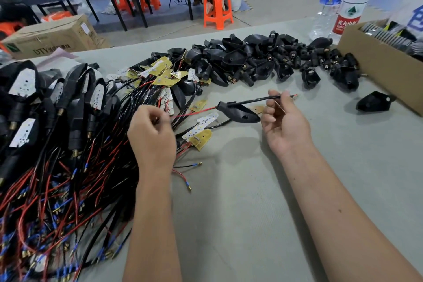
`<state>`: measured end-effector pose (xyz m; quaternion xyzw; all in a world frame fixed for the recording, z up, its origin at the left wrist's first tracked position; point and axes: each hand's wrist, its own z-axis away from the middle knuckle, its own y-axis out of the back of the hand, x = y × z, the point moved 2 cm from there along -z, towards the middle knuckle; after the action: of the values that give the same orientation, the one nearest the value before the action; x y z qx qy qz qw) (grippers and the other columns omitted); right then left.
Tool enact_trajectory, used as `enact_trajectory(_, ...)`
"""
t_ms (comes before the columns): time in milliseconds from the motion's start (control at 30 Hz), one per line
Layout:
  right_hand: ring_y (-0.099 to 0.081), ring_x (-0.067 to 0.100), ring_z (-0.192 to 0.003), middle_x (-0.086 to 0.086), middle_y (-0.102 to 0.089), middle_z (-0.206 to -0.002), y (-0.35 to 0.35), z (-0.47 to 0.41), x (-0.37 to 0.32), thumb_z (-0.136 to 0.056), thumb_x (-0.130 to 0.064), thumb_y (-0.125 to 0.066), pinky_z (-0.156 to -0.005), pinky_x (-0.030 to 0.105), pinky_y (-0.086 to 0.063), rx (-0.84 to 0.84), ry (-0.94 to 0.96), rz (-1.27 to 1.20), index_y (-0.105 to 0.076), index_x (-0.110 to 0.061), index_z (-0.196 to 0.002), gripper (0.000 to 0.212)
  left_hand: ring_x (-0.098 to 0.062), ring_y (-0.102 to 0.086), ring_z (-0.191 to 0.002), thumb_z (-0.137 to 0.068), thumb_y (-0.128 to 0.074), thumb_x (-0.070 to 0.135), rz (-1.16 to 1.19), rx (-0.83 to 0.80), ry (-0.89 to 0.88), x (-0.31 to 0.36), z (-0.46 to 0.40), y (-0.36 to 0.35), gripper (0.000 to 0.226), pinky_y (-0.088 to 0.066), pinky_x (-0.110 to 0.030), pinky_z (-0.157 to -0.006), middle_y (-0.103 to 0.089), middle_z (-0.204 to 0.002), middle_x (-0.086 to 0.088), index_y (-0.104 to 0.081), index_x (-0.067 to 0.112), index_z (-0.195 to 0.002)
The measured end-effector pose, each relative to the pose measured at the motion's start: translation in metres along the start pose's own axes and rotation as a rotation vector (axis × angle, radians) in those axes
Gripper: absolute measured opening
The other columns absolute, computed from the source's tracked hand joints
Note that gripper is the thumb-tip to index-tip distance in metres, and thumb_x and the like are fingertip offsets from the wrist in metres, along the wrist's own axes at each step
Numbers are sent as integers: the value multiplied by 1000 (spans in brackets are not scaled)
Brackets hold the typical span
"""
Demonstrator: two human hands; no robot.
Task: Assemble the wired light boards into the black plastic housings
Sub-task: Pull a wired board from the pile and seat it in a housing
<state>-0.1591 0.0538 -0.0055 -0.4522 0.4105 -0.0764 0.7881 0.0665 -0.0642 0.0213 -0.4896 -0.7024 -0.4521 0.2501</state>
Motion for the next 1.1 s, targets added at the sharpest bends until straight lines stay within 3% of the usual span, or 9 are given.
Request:
enact_trajectory(100,-51,8,-56,3,-60,-70,-1,1,0,-105,-23,-58,-45,19,-40,0,100,290,-74,-3,-89,30,-19,-50,-107,-87,-72,18,-245,-34,-248,14,4,-10,19,-31,-19,-94,-65,-102,4,-66,16,-105)
enact_trajectory(267,-55,10,-60,7,-67,-77,-5,4,-1,-101,-16,-65,-49,17,-43,-29,108,312,-76,-2,-90,21,-20,-58,-117,-93,-70,19,-254,-467,-268,29,19,-45,38,-44,-36,-104,-72,-115,3,-68,15,-130)
enact_trajectory(467,-58,9,-55,11,-74,-75,-4,4,2,-95,-7,-72,-49,15,-44,29,186,319,-68,-2,-86,11,-2,-67,-80,-88,-64,16,-46,-558,-181,34,27,-47,18,-55,-22,-75,-74,-79,13,-80,24,-88)
enact_trajectory(567,-61,10,-56,13,-76,-78,-5,4,3,-94,-7,-74,-50,17,-47,26,228,387,-66,-8,-87,10,0,-67,-78,-81,-80,32,6,-629,-169,35,28,-45,4,-47,-11,-68,-71,-74,18,-77,31,-79)
enact_trajectory(633,-60,9,-57,10,-75,-78,-6,5,3,-95,-8,-73,-52,16,-48,6,216,397,-67,-9,-86,11,5,-66,-82,-73,-90,30,10,-659,-170,31,28,-45,18,-44,-6,-71,-71,-76,23,-75,36,-80)
enact_trajectory(767,-60,9,-58,10,-72,-78,-7,4,0,-105,-24,-58,-52,16,-48,-32,52,92,-69,-2,-92,28,-3,-66,-82,-69,-94,29,29,-554,-138,28,25,-45,24,-52,-17,-74,-71,-80,16,-76,29,-85)
enact_trajectory(867,-59,6,-55,10,-72,-76,-6,6,-4,-98,-21,-66,-49,13,-46,-43,-22,-73,-66,-3,-92,19,-3,-63,-81,-68,-94,33,46,-456,-149,29,22,-44,28,-51,-16,-73,-71,-81,16,-74,29,-87)
enact_trajectory(967,-58,7,-53,11,-72,-75,-6,8,-3,-86,-15,-74,-46,12,-44,-37,-15,-101,-62,-1,-98,22,-2,-62,-79,-69,-93,37,49,-388,-181,32,21,-43,26,-51,-17,-70,-69,-79,20,-72,33,-84)
enact_trajectory(1100,-60,10,-57,13,-73,-78,-8,7,-8,-100,-5,-63,-49,15,-46,-26,57,37,-60,-12,-115,17,-4,-58,-69,-69,-91,43,60,-330,-228,39,18,-38,26,-45,-13,-61,-66,-73,23,-69,36,-79)
